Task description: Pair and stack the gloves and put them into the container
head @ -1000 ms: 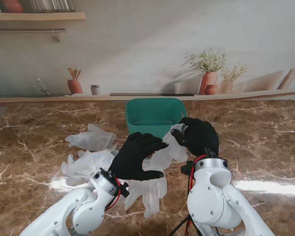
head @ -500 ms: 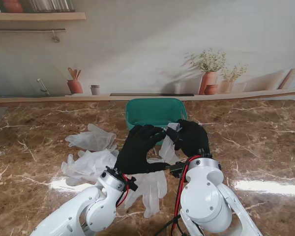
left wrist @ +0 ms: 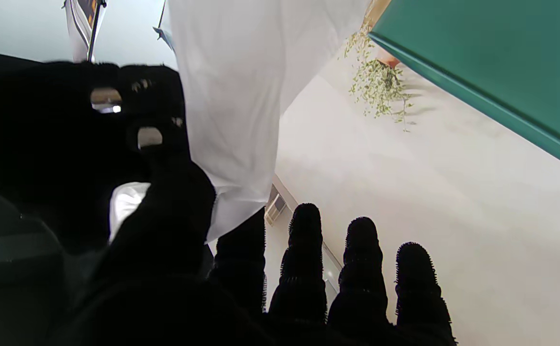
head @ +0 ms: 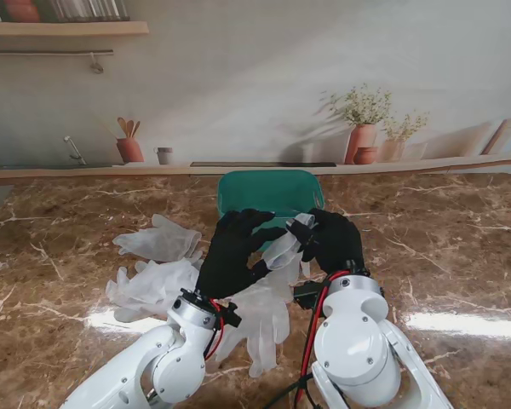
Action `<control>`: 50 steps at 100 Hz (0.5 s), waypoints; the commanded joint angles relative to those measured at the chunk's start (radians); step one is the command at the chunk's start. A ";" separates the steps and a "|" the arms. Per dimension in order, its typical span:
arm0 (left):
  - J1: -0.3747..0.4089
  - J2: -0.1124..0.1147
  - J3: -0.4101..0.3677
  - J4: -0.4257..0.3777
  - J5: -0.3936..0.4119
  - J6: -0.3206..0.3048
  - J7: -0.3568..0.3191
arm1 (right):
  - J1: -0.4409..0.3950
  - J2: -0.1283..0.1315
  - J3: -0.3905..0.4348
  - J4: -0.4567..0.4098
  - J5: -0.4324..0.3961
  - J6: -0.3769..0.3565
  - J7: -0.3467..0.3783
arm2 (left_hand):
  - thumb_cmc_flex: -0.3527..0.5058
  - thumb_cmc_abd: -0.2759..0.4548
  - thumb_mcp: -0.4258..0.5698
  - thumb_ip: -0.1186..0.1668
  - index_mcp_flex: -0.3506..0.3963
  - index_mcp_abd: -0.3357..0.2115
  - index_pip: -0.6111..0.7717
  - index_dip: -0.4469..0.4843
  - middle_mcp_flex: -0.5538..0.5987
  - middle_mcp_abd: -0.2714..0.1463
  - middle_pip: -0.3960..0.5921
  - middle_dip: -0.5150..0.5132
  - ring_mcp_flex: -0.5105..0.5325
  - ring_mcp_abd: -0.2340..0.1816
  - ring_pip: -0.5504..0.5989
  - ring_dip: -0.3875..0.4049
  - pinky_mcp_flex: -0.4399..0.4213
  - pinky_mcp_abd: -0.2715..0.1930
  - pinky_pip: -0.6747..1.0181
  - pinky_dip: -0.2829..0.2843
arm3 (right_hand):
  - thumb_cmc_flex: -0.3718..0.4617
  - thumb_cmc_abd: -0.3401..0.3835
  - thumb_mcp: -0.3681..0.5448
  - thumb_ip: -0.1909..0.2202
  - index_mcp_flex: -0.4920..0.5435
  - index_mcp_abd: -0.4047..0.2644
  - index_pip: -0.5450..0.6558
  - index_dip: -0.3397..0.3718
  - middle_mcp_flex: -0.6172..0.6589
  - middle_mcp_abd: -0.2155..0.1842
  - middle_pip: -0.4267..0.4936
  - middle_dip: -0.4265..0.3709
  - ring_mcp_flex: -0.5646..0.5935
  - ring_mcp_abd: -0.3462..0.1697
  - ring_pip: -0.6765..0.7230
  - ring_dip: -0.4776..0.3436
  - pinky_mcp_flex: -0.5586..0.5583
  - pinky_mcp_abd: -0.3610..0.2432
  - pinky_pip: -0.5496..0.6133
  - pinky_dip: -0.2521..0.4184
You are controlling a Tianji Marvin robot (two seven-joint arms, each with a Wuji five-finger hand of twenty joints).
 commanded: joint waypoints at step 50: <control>0.065 -0.047 -0.067 -0.069 -0.253 -0.116 -0.017 | -0.052 0.021 0.043 0.016 0.014 -0.075 0.054 | 0.122 -0.184 0.194 -0.034 0.208 -0.136 0.470 0.158 0.694 -0.033 0.248 0.339 0.531 0.020 0.390 0.212 0.093 0.069 0.557 -0.064 | -0.021 0.011 -0.027 -0.001 -0.096 -0.068 -0.014 -0.008 0.004 -0.008 -0.059 -0.022 -0.030 -0.025 -0.090 -0.017 -0.116 -0.091 0.009 0.012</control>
